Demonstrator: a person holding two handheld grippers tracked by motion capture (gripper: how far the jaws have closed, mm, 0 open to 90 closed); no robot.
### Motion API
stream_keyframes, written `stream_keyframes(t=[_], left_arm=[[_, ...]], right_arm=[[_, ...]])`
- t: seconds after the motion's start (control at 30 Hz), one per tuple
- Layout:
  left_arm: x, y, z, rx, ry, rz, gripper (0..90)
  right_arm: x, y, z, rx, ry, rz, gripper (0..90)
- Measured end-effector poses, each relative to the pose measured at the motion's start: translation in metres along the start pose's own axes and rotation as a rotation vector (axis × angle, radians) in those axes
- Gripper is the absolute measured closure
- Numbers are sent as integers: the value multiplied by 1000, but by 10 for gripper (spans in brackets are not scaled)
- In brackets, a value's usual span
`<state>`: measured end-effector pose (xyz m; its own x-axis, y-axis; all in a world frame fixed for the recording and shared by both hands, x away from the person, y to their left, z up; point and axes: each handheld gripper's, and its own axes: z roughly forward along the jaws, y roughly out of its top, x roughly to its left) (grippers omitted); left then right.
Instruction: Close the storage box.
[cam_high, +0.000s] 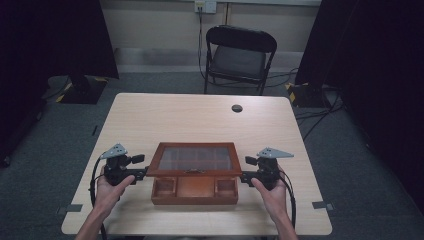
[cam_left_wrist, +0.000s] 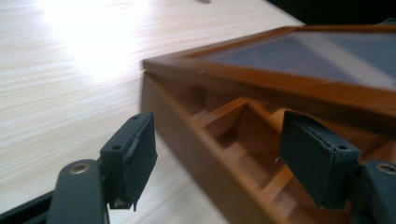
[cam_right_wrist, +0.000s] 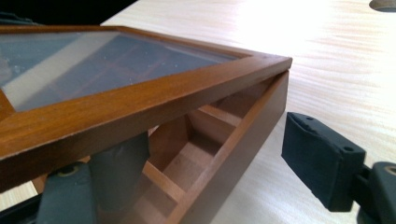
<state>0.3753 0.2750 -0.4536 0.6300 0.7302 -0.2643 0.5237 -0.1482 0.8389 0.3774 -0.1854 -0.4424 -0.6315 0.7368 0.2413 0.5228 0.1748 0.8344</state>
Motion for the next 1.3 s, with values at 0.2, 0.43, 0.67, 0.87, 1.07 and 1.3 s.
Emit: stream_keyframes(t=[0.2, 0.43, 0.67, 0.87, 1.07, 1.3], left_arm=[[1, 0, -1, 1, 14, 11, 268], [-1, -3, 2, 26, 18, 22, 282], [-1, -5, 4, 58, 30, 46, 275], [0, -8, 4, 59, 53, 35, 288], [2, -9, 4, 67, 63, 34, 296], [9, -11, 4, 50, 58, -20, 300]], right_arm=[[1, -4, -1, 22, -6, -17, 240], [-3, -11, -5, 36, -8, -1, 245], [-5, -15, -5, 58, -11, 0, 250], [-6, -19, -4, 64, -17, 7, 254], [-7, -23, -2, 80, -20, 6, 254], [-7, -25, -1, 103, -34, -15, 278]])
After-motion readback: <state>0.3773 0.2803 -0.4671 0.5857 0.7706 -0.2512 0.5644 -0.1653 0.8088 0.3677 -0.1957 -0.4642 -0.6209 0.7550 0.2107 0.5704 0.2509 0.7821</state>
